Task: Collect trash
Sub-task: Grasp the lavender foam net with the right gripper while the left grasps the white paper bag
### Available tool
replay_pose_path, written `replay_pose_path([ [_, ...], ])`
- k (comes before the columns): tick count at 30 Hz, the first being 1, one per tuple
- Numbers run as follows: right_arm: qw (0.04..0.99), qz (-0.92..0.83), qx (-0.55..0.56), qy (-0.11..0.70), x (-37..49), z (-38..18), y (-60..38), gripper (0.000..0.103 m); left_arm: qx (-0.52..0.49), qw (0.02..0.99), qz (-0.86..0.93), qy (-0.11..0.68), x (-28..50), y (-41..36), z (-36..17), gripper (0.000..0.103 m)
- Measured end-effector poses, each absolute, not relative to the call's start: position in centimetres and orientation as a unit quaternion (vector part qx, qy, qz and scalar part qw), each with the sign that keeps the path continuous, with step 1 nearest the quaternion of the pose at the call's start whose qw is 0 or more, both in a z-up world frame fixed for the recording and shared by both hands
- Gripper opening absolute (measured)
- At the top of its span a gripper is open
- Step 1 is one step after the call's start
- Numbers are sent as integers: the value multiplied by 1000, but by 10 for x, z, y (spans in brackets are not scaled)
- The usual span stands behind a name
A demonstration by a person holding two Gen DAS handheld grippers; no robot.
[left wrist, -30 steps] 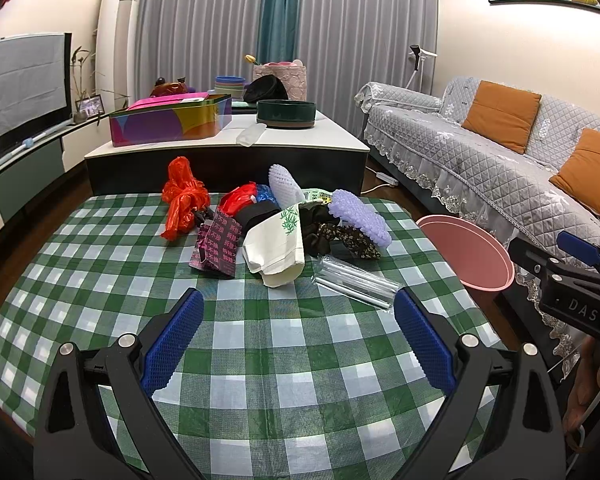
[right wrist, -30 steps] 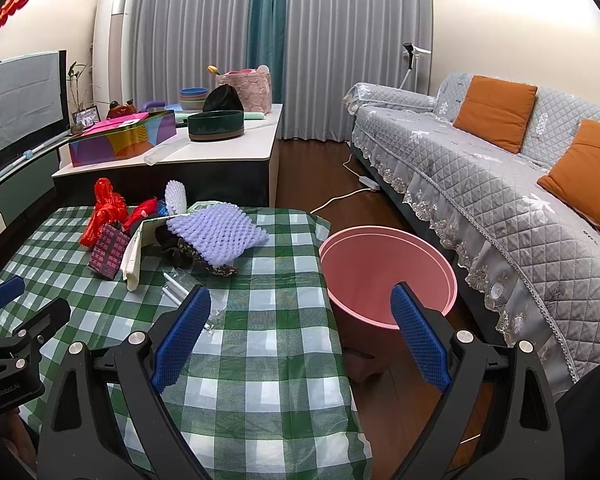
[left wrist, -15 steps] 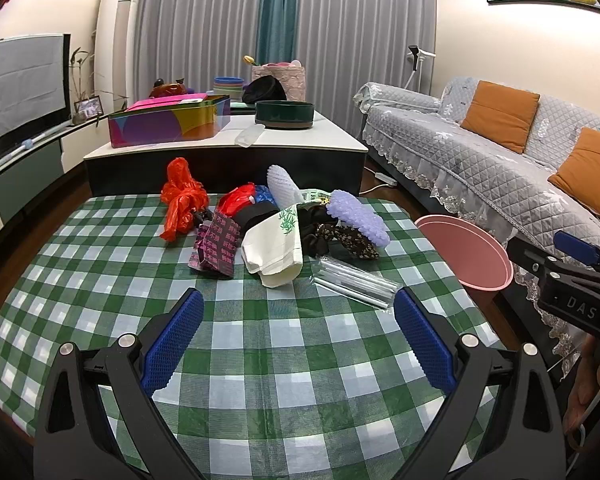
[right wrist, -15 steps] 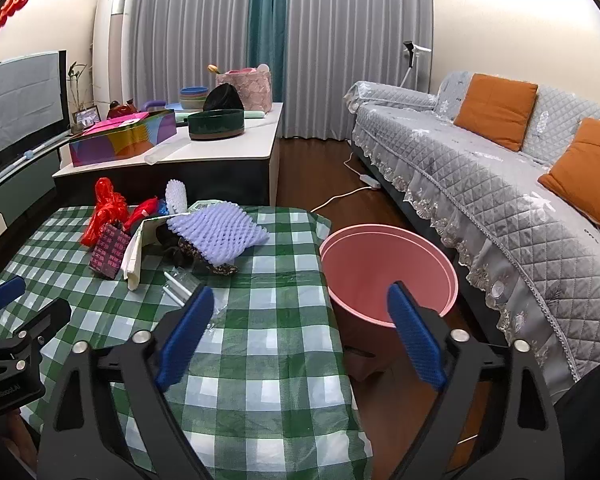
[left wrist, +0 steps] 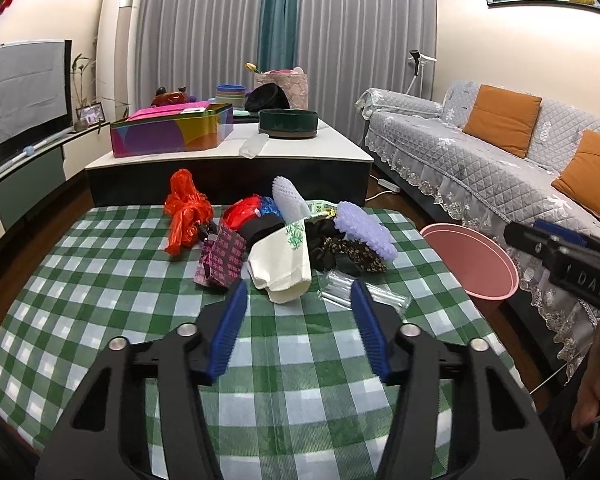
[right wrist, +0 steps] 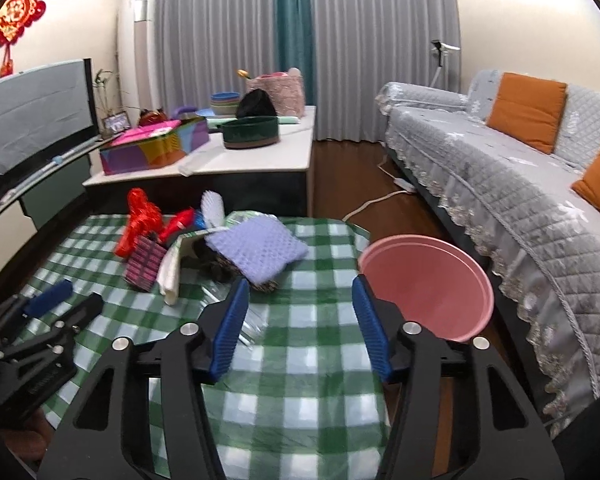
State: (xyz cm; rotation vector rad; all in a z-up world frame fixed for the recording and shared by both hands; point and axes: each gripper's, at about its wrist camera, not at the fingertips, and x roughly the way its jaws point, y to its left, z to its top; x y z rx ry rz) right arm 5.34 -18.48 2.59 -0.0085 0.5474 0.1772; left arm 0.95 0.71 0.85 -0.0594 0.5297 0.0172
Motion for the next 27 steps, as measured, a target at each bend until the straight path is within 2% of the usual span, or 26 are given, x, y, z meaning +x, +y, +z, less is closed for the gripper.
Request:
replay_pose_path([
  [3, 957, 104, 1, 272, 69, 32, -178, 52, -30, 964, 10, 262, 19, 10, 8, 46],
  [10, 952, 142, -8, 272, 117, 34, -155, 52, -30, 964, 22, 265, 48, 16, 1, 46],
  [27, 921, 192, -71, 330, 182, -50, -112, 52, -65, 955, 10, 290, 120, 23, -33, 46],
])
